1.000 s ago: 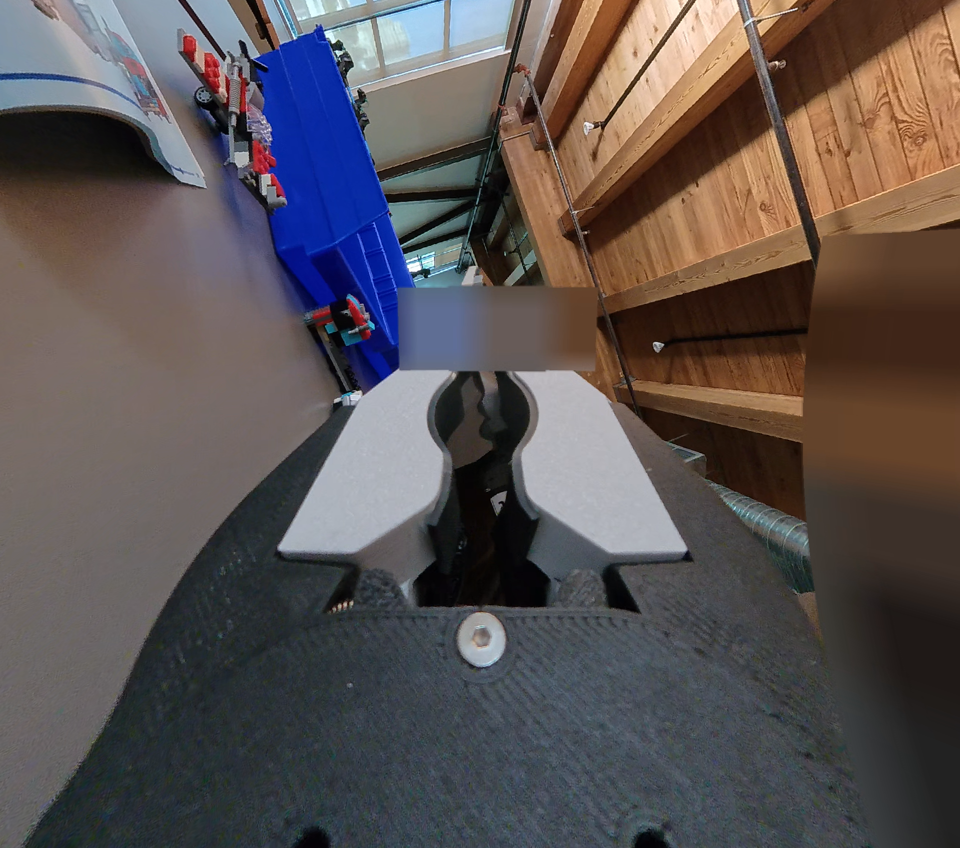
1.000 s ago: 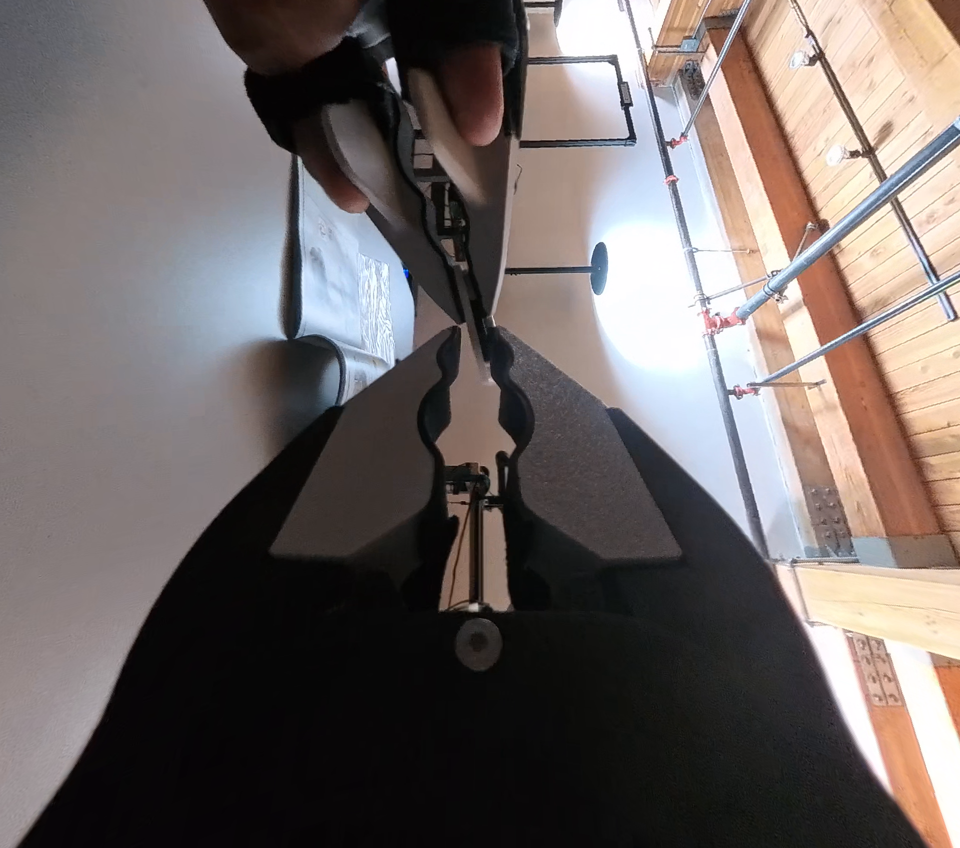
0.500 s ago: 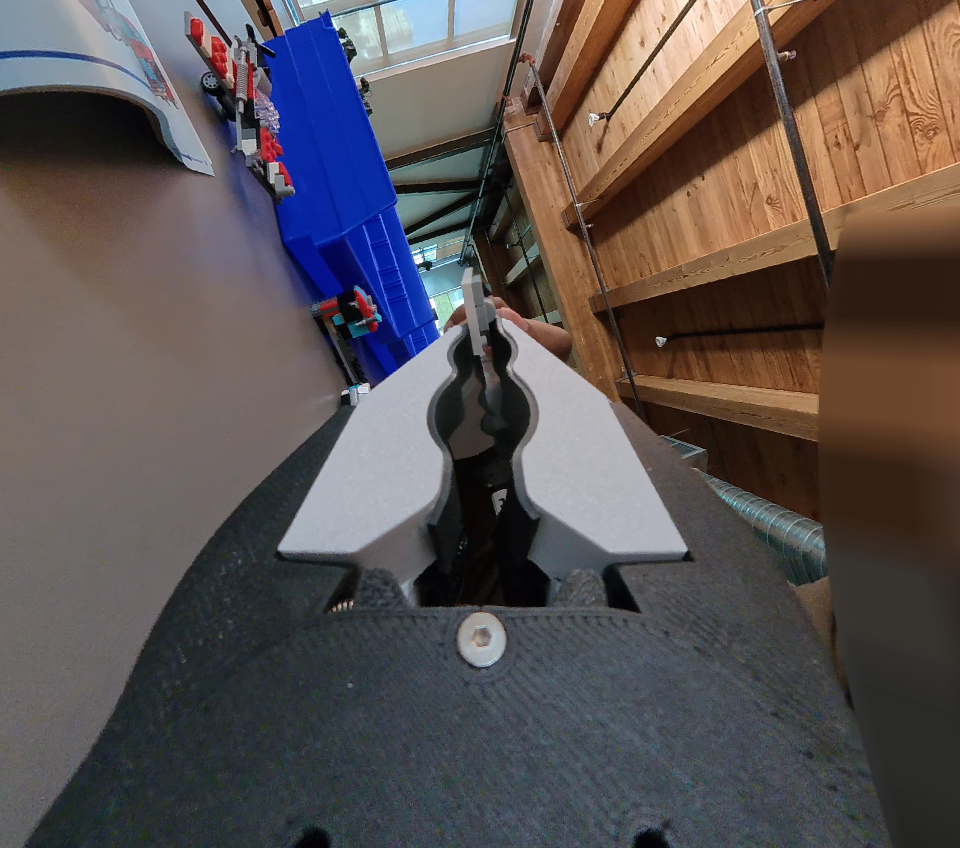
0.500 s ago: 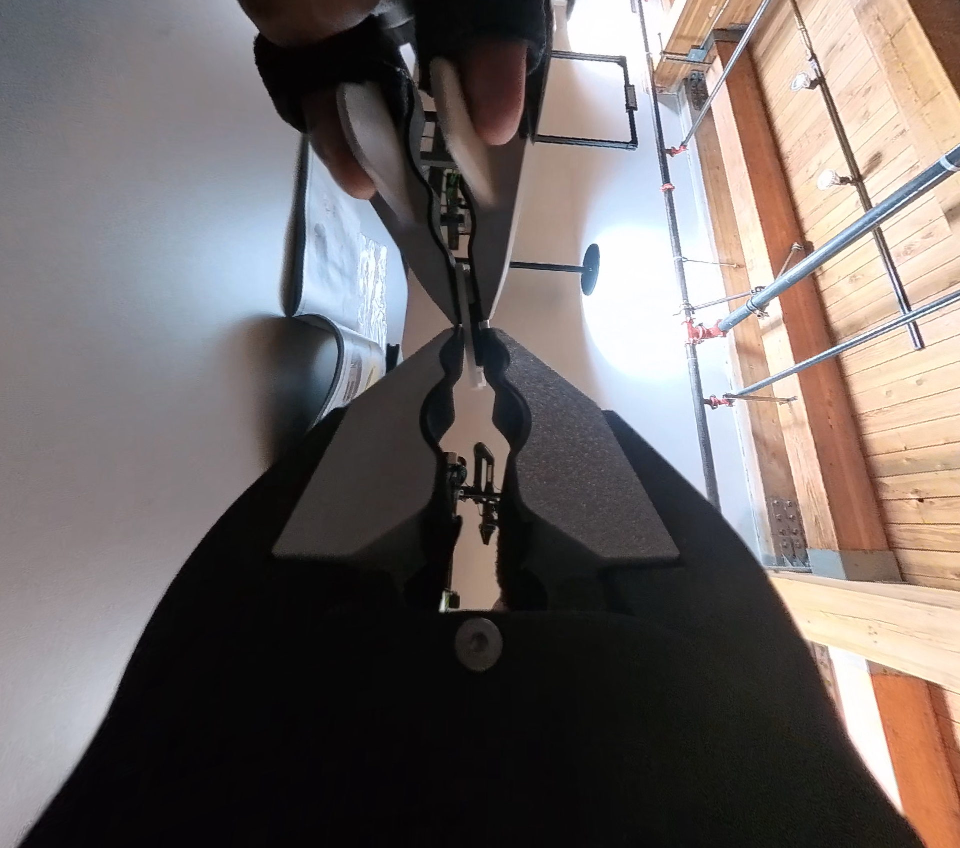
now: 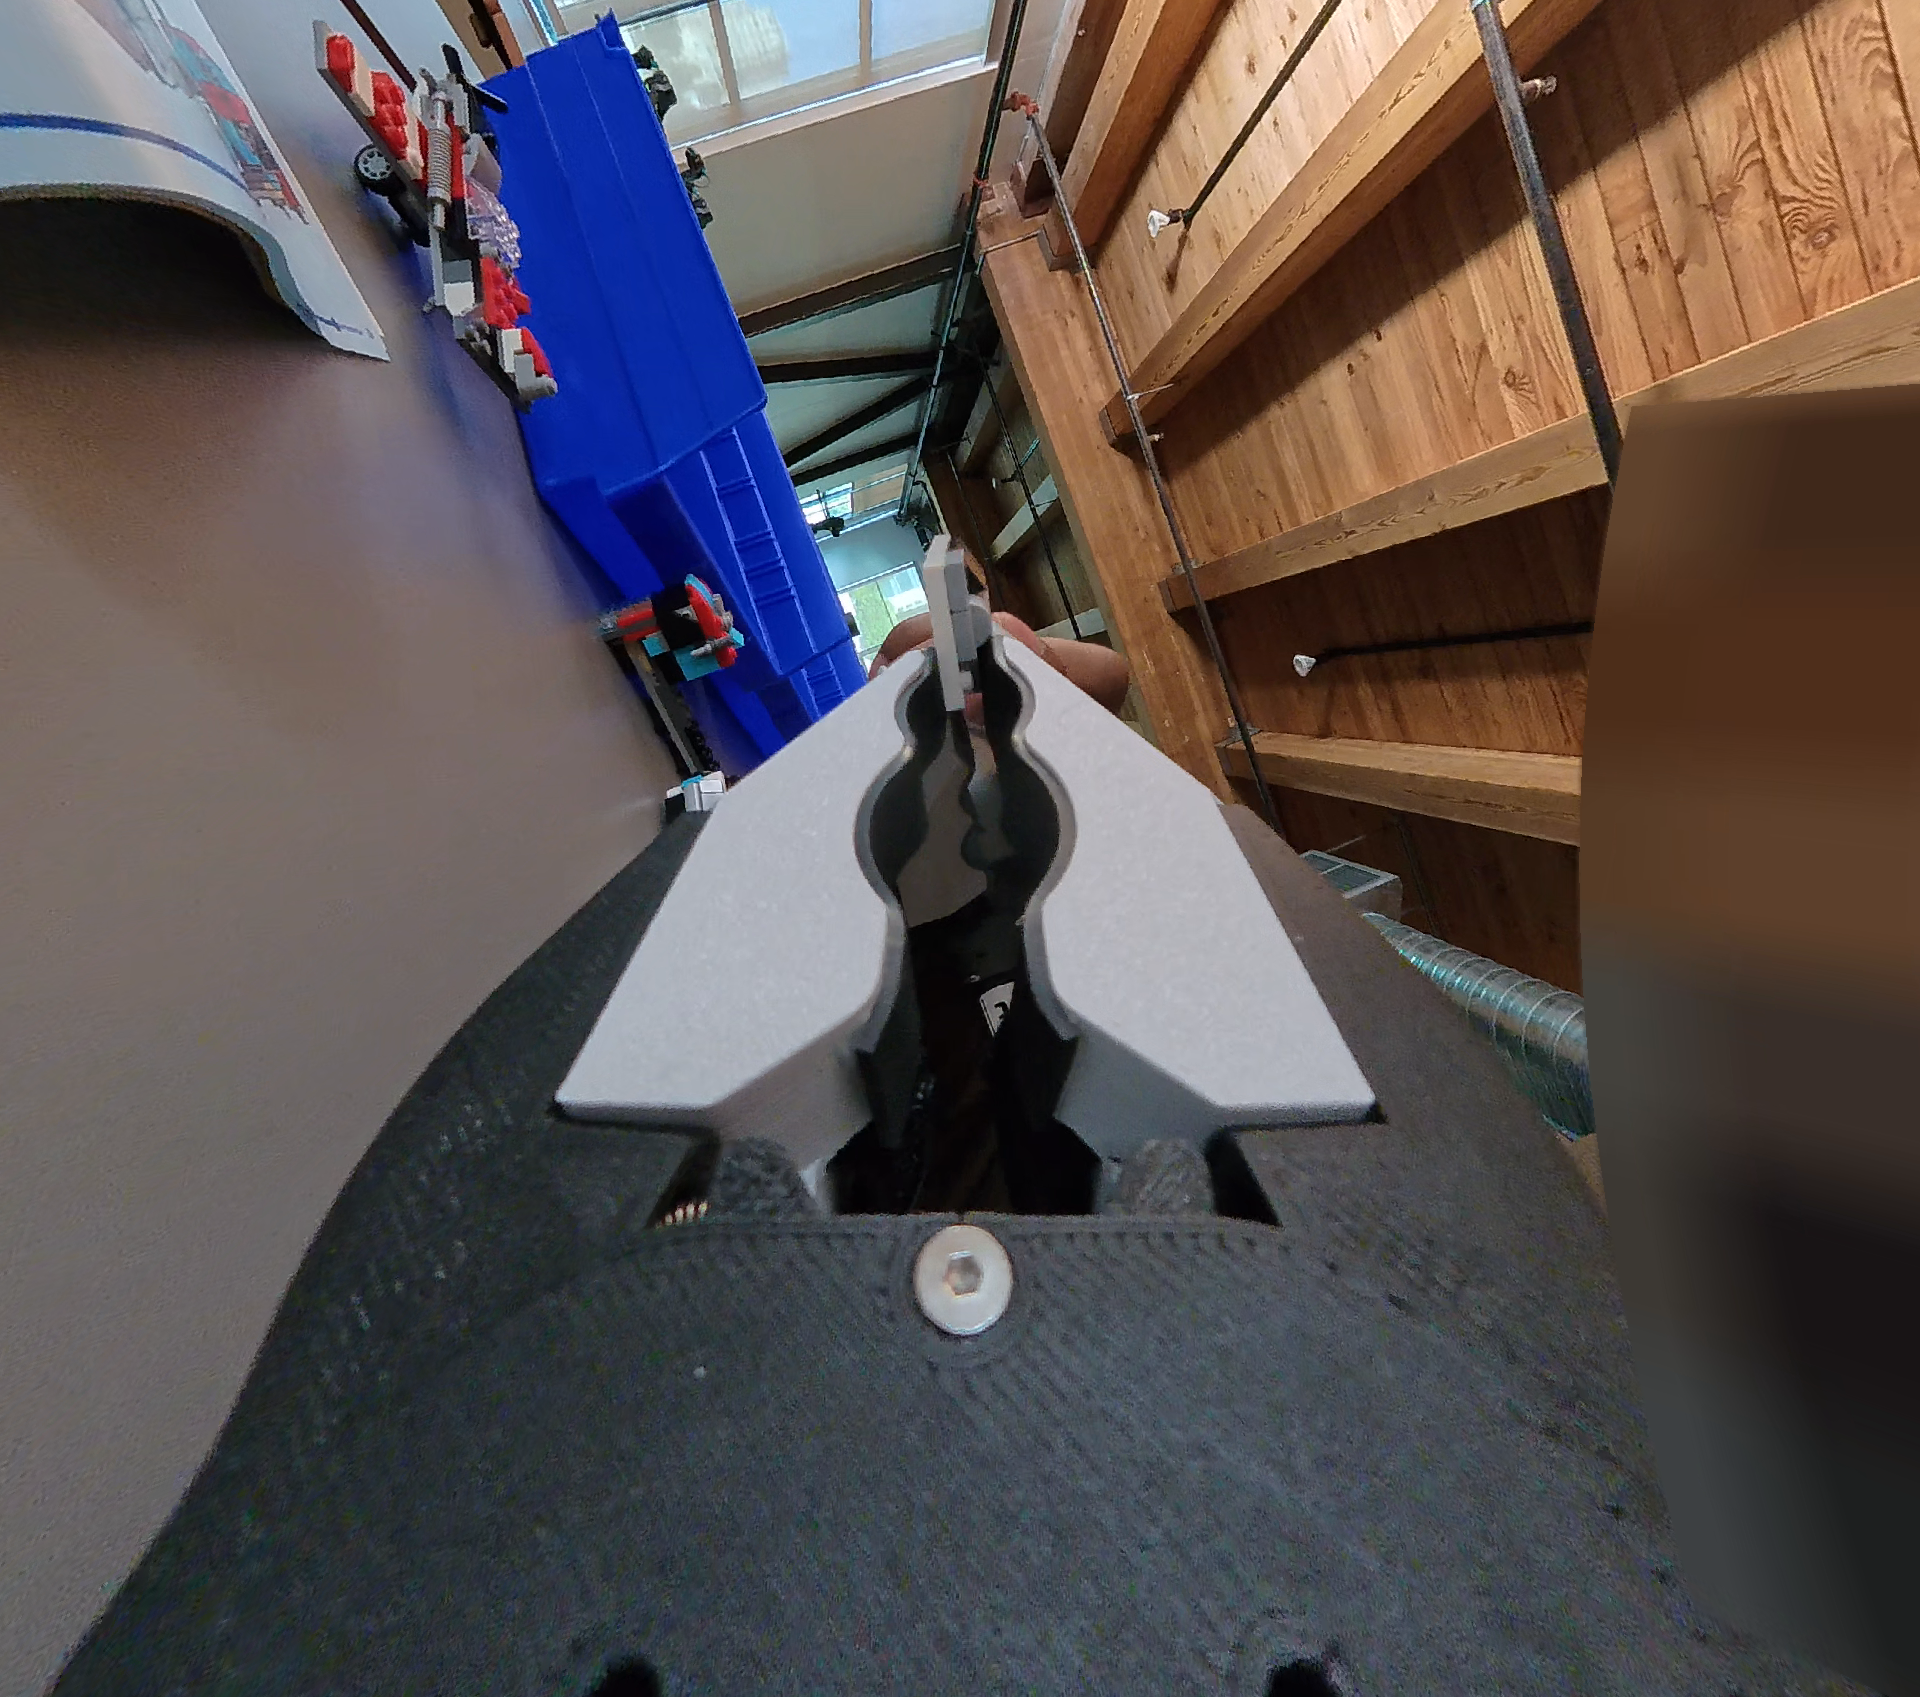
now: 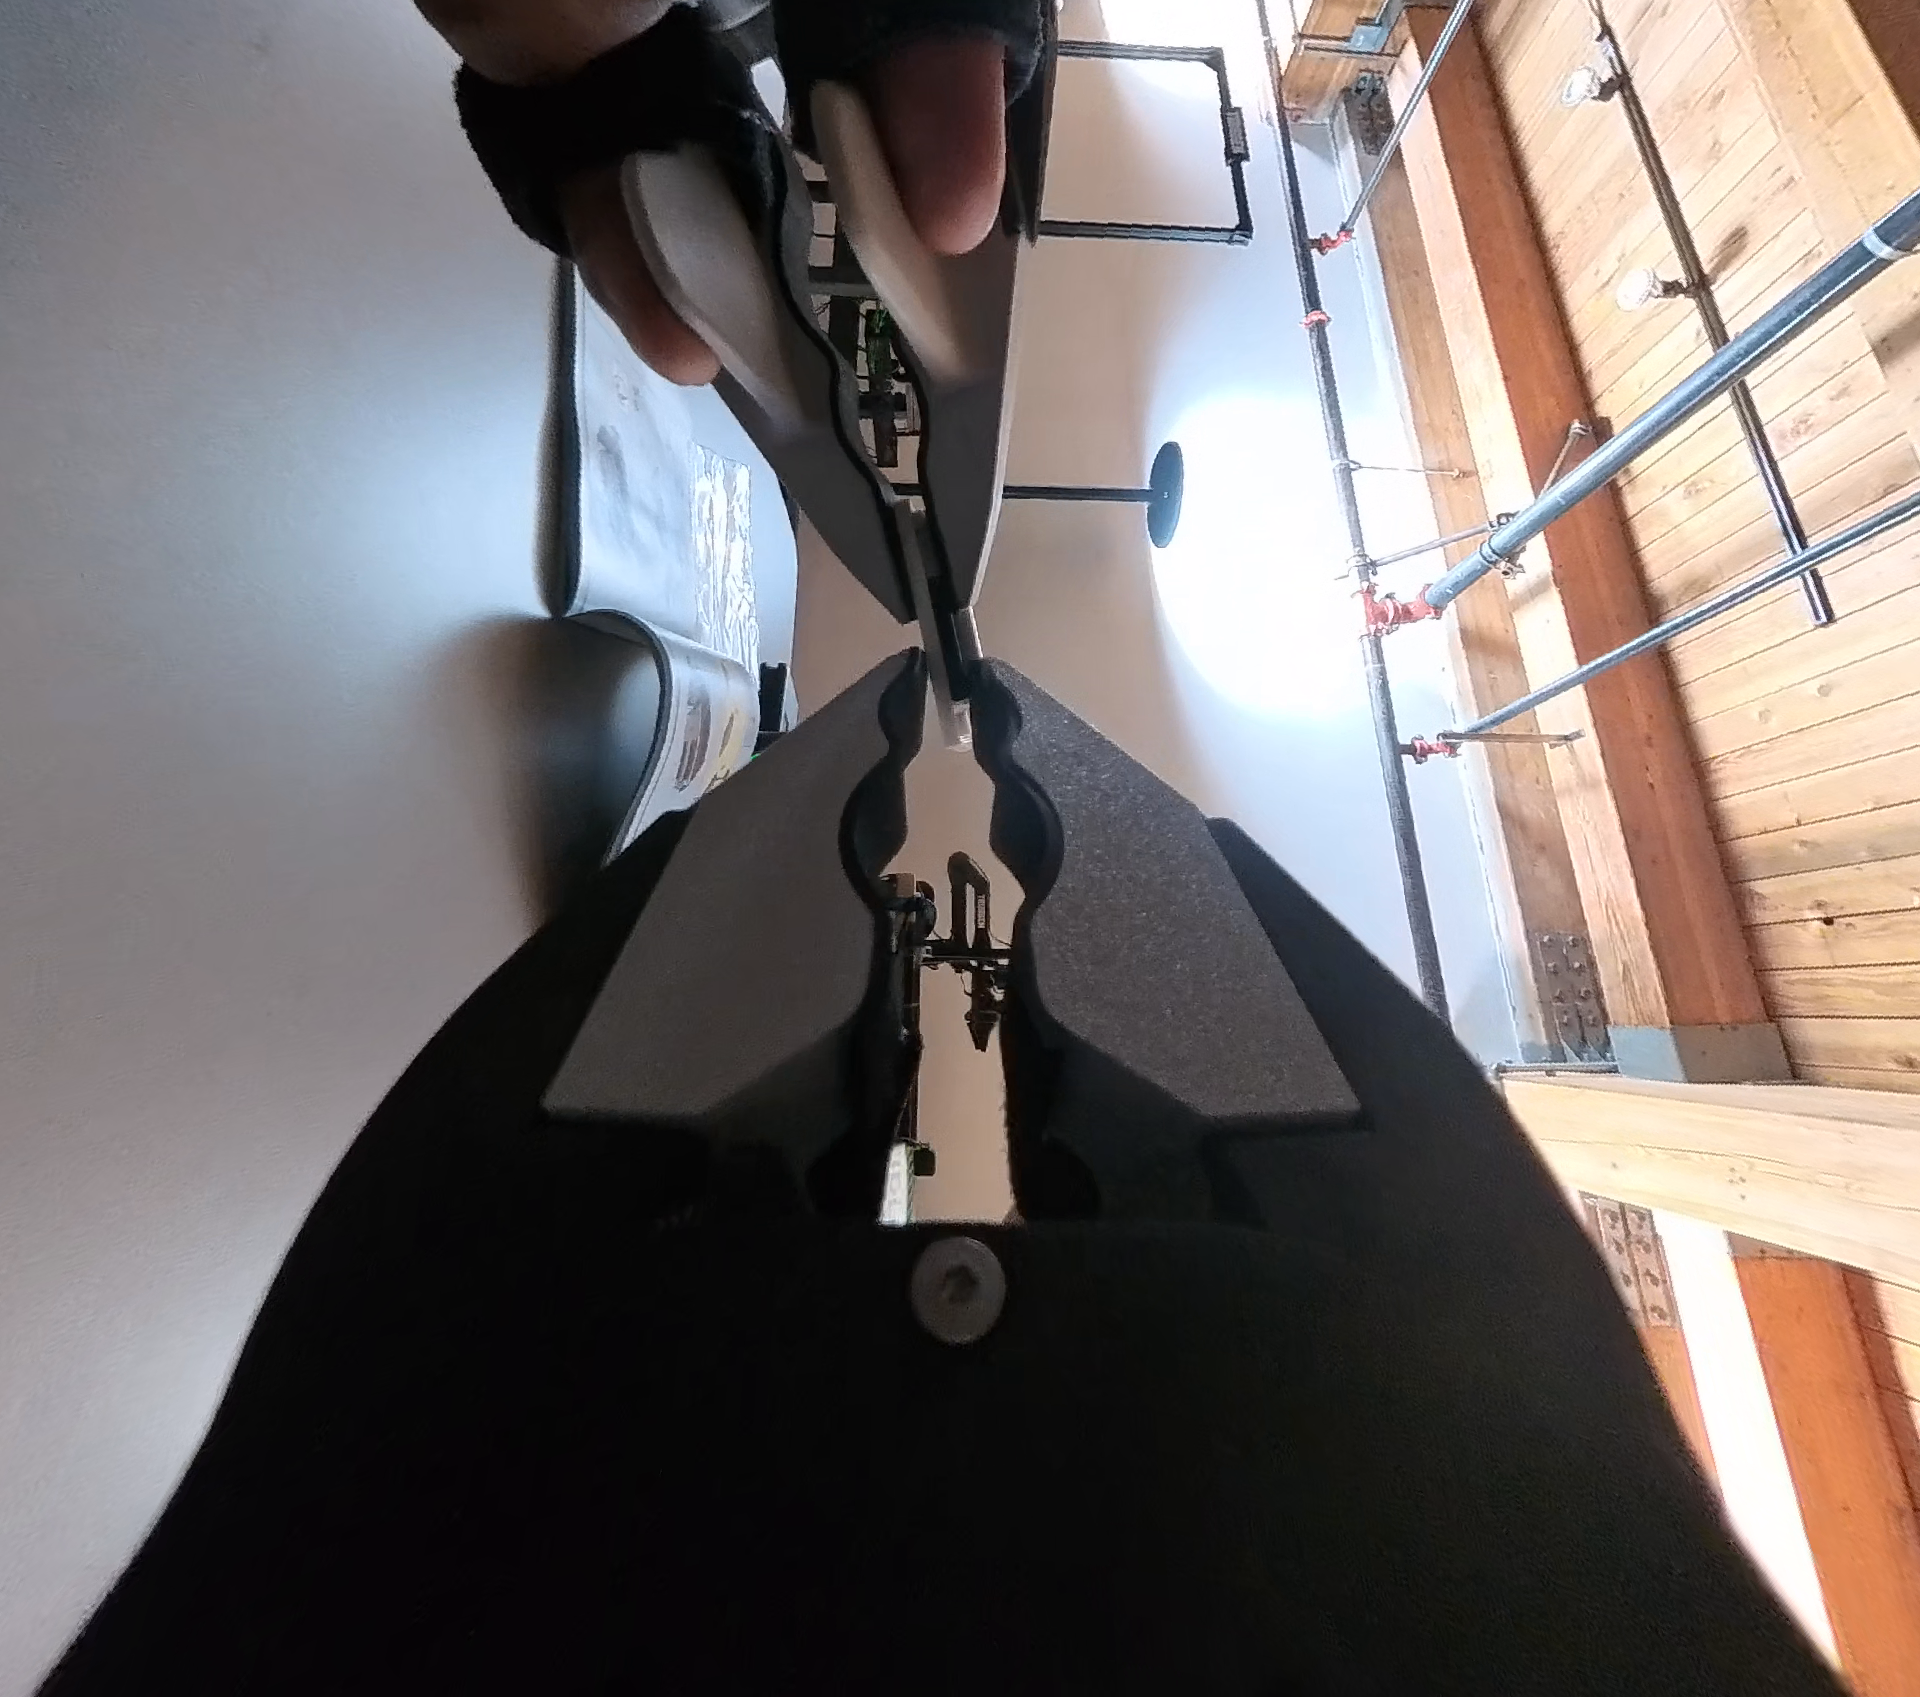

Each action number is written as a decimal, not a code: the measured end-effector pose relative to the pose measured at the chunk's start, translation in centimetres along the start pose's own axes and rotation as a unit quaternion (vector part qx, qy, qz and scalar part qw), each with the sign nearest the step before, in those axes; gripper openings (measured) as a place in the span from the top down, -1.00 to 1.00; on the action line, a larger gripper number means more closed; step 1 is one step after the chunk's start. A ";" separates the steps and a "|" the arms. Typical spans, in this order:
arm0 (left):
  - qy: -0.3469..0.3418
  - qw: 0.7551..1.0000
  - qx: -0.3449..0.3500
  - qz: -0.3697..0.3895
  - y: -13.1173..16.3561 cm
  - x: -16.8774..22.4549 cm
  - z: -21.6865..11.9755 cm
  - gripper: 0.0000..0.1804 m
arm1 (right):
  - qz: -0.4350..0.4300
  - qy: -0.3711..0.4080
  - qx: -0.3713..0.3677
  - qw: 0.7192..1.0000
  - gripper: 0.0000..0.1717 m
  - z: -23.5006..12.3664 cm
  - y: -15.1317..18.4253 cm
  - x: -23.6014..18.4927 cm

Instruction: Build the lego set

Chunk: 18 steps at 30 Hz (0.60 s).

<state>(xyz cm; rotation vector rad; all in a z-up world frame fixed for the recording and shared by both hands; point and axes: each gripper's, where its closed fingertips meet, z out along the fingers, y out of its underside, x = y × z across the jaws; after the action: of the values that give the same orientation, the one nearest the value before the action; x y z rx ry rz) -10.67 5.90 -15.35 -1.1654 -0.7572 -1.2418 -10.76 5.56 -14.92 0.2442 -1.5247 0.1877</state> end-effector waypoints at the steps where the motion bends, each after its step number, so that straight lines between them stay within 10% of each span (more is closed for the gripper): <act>1: 0.000 1.000 -0.001 0.001 0.0 -0.1 0.0 0.91 | 0.003 -0.003 0.001 1.000 0.90 0.0 0.0 -0.1; 18: -0.021 0.998 0.007 0.057 -1.4 -1.2 -0.3 0.92 | 0.309 -0.078 -0.032 0.947 0.63 -1.6 1.1 -0.1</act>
<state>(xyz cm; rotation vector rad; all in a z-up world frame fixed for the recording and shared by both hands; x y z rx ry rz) -12.34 6.09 -16.20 -1.2095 -0.7201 -1.1189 -9.55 7.01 -15.00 -0.2886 -1.7255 0.6254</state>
